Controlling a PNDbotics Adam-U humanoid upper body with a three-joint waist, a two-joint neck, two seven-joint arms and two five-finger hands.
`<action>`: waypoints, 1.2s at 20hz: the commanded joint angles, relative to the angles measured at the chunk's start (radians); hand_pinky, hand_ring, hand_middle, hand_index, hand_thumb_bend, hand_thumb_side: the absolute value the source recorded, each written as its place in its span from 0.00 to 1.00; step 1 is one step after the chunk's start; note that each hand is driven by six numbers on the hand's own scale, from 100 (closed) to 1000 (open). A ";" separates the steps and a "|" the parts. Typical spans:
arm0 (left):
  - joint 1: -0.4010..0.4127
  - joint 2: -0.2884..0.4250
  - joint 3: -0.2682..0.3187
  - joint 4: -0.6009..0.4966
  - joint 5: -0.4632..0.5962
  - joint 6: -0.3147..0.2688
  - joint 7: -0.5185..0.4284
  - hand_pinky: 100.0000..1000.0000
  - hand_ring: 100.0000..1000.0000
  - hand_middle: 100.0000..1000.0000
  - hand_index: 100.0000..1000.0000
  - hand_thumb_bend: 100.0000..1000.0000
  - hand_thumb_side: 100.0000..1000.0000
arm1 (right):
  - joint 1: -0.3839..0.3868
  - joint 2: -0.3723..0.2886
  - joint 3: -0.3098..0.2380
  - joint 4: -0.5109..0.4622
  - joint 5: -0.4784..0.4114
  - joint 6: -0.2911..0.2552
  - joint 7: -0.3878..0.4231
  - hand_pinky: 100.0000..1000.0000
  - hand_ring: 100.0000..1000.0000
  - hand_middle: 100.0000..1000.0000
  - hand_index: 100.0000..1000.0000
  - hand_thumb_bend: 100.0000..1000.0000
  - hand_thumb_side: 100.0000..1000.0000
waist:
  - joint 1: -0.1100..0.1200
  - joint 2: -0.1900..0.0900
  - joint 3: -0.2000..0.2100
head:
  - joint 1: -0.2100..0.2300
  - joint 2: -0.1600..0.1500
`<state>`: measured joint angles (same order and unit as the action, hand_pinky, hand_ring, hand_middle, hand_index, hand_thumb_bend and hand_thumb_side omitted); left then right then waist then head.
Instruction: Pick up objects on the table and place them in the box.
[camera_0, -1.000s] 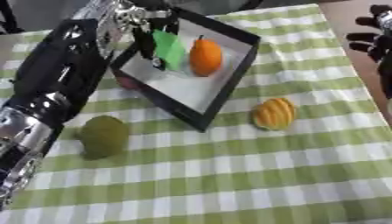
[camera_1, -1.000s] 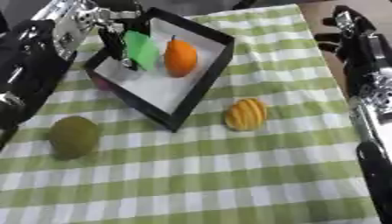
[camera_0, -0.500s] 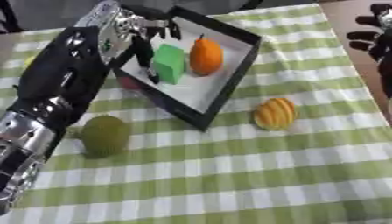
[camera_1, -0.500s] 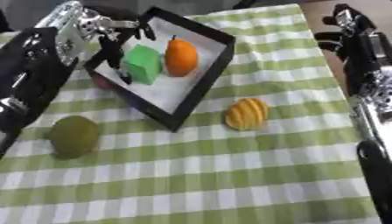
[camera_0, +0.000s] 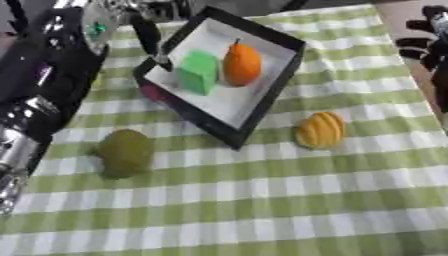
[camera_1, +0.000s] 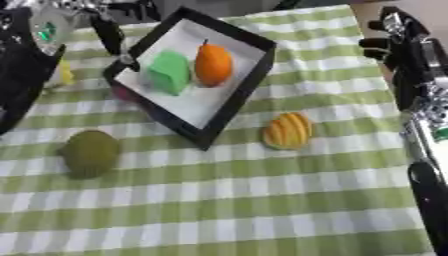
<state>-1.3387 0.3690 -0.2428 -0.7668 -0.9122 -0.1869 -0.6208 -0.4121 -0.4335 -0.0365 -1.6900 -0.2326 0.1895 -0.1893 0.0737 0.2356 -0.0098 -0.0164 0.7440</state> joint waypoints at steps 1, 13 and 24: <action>-0.012 0.115 0.024 -0.038 0.015 0.036 0.000 0.74 0.75 0.75 0.82 0.74 0.00 | -0.003 -0.036 -0.012 -0.015 0.003 -0.002 -0.007 0.75 0.67 0.73 0.88 0.00 0.70 | 0.000 -0.027 0.012 | -0.010 0.003; 0.135 0.307 0.097 0.005 0.069 0.121 -0.045 0.75 0.77 0.77 0.84 0.78 0.05 | 0.005 -0.048 -0.022 -0.014 -0.002 -0.006 -0.022 0.75 0.67 0.73 0.88 0.00 0.70 | -0.030 -0.020 0.042 | -0.058 -0.016; 0.117 0.273 0.146 0.106 0.035 0.164 0.020 0.74 0.75 0.76 0.83 0.74 0.09 | 0.002 -0.049 -0.023 -0.011 0.000 -0.009 -0.027 0.75 0.67 0.73 0.88 0.00 0.71 | -0.058 0.013 0.025 | -0.051 -0.039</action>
<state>-1.1909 0.6249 -0.1130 -0.6618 -0.8690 -0.0291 -0.6159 -0.3960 -0.4518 -0.0490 -1.6890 -0.2326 0.1811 -0.2116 0.0283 0.2507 0.0164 -0.0708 0.7191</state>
